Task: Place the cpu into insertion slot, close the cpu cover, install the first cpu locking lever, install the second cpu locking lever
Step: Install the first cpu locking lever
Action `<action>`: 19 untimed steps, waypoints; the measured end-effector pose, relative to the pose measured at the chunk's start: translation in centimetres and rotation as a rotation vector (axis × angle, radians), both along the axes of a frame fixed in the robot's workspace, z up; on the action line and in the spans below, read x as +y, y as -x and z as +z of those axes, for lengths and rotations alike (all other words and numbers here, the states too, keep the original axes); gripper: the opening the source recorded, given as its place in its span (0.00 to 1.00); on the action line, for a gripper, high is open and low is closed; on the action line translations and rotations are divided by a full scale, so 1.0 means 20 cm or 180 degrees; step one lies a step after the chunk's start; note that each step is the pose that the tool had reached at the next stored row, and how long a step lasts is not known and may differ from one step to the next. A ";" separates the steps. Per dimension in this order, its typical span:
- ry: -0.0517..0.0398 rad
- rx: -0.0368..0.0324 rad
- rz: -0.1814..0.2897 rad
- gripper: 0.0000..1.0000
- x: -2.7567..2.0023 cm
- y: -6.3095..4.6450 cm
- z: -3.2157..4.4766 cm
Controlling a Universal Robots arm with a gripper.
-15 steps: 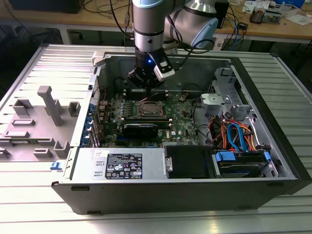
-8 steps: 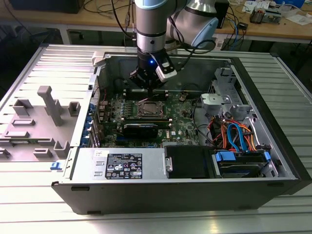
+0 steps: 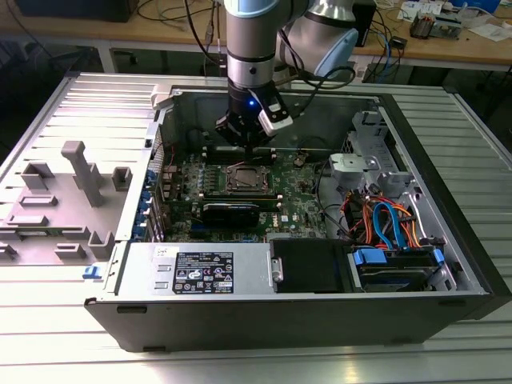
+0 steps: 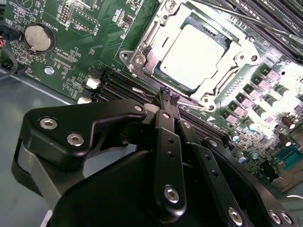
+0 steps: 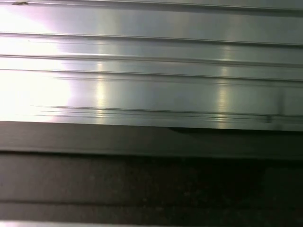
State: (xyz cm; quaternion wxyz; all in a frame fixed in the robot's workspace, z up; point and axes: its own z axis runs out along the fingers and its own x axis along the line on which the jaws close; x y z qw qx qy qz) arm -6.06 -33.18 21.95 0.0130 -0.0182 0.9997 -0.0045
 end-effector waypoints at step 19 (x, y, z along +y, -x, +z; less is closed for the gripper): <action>0.0006 -0.0005 0.0000 0.11 0.001 -0.05 -0.043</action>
